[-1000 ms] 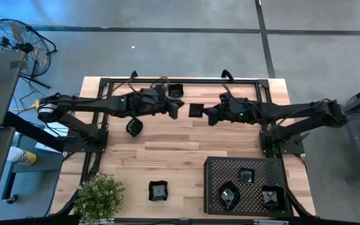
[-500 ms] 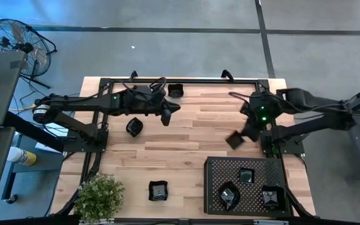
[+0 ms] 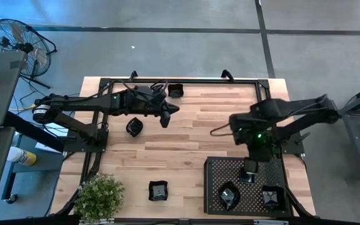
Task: Pick & Place Mini shaped plates
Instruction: Stack the black square plate on top of the black square plate on the shelf
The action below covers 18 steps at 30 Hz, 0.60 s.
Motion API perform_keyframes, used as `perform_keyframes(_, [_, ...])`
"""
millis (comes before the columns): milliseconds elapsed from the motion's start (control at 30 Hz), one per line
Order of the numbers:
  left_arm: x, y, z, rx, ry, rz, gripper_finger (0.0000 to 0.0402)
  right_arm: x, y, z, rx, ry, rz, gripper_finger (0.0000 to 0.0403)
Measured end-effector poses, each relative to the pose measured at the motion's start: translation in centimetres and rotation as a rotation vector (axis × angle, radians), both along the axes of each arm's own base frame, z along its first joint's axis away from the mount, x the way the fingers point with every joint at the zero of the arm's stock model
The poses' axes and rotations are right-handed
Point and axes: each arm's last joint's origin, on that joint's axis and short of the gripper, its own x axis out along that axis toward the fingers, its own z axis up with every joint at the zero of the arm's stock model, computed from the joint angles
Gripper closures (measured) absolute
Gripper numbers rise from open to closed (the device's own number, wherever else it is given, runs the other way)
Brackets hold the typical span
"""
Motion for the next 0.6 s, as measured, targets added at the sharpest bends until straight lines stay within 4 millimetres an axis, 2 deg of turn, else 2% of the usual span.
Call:
perform_keyframes(233, [-0.2, 0.0, -0.5, -0.012, 0.054, 0.003, 0.0385, 2.0, 1.2, -1.5, 0.003, 0.032, 0.027, 0.0402])
perform_keyframes(600, [-0.3, 0.0, -0.7, -0.017, 0.075, 0.005, 0.0385, 2.2, 3.0, -1.9, -0.016, 0.094, -0.008, 0.0402])
